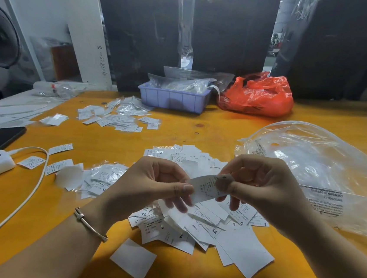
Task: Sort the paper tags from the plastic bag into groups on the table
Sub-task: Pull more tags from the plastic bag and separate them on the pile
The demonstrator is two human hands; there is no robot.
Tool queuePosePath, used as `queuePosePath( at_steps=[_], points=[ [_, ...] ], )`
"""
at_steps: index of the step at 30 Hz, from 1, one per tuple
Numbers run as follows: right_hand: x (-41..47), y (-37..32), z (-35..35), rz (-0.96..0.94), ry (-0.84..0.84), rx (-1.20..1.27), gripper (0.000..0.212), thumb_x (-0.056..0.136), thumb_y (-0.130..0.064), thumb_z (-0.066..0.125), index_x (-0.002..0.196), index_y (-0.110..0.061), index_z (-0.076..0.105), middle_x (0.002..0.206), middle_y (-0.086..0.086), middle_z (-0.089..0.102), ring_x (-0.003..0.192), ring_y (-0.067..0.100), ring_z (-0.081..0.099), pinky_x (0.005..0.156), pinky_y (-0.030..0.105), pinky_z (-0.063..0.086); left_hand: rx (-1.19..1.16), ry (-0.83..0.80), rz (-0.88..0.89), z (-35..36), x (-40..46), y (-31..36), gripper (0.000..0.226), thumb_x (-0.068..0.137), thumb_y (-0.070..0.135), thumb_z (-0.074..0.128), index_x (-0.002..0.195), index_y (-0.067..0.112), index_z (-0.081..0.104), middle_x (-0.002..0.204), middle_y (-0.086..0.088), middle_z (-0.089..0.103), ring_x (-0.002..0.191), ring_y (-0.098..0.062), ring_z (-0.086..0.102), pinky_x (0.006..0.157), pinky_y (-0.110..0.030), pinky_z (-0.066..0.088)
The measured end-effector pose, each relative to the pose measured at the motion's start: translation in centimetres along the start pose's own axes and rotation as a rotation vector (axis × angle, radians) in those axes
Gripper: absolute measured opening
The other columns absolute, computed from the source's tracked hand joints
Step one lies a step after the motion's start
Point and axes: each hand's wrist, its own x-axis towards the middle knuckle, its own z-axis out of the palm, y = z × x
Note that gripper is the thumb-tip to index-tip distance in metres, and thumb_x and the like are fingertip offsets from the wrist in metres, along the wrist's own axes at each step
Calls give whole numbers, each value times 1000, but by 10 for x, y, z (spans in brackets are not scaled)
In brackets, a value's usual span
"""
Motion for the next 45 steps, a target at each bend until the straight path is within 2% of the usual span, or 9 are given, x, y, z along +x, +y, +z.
queuePosePath(
  at_steps=[10, 15, 21, 24, 29, 32, 35, 40, 45],
  points=[
    [2, 3, -3, 101, -44, 28, 10, 81, 6, 68, 78, -3, 70, 66, 14, 70, 51, 21, 60, 50, 28, 44, 20, -12, 3, 1, 0, 1, 17, 92, 28, 66, 93, 15, 77, 84, -10, 77, 72, -27, 75, 57, -21, 54],
    [1, 5, 4, 30, 13, 74, 5, 82, 8, 67, 81, 3, 68, 67, 14, 71, 51, 15, 61, 48, 21, 48, 7, -51, -23, 2, 1, 2, 22, 92, 30, 64, 95, 12, 76, 87, -11, 77, 74, -28, 76, 58, -22, 55],
    [0, 7, 7, 27, -14, 10, 5, 84, 0, 68, 82, -4, 71, 70, 12, 71, 55, 16, 62, 50, 23, 50, 7, -75, -41, 5, 1, 4, 18, 90, 30, 67, 93, 16, 77, 86, -10, 78, 74, -26, 76, 58, -20, 55],
    [1, 6, 4, 8, 79, 31, 4, 82, 4, 68, 82, 1, 71, 64, 12, 69, 50, 15, 59, 47, 21, 47, 1, -67, -29, 4, 1, 4, 15, 89, 26, 69, 90, 14, 77, 85, -12, 77, 74, -27, 76, 58, -22, 55],
    [6, 4, -9, -1, 370, 45, 3, 83, 2, 67, 81, 0, 68, 59, 13, 66, 45, 17, 53, 45, 22, 40, 0, -2, -1, 2, 0, 3, 15, 87, 26, 71, 88, 12, 75, 85, -13, 77, 73, -29, 75, 58, -23, 55],
    [5, 2, -10, -30, 427, 65, 2, 84, 2, 66, 82, 0, 67, 62, 12, 68, 44, 17, 52, 45, 24, 40, -13, 30, 13, 1, 0, 2, 14, 84, 28, 73, 86, 14, 74, 85, -13, 77, 72, -29, 75, 57, -23, 55],
    [3, -2, -7, -84, 392, 73, 1, 84, 1, 67, 83, 1, 66, 65, 12, 70, 45, 20, 52, 47, 26, 42, -16, 51, 19, 1, 0, 3, 14, 80, 31, 75, 84, 17, 74, 84, -13, 77, 71, -29, 75, 56, -23, 55],
    [0, -9, 0, -166, 297, 55, 16, 78, -14, 68, 82, 2, 65, 67, 12, 71, 44, 22, 54, 46, 26, 47, -18, 46, 25, 1, -1, 3, 8, 81, 27, 79, 82, 20, 74, 83, -13, 77, 70, -28, 75, 56, -23, 54],
    [0, -9, 3, -180, 285, -17, 21, 78, -22, 68, 83, -1, 67, 69, 6, 72, 44, 20, 56, 47, 25, 47, -20, 30, 30, 1, 0, 3, 9, 79, 29, 78, 82, 21, 74, 83, -13, 77, 69, -27, 75, 56, -23, 54]
  ],
)
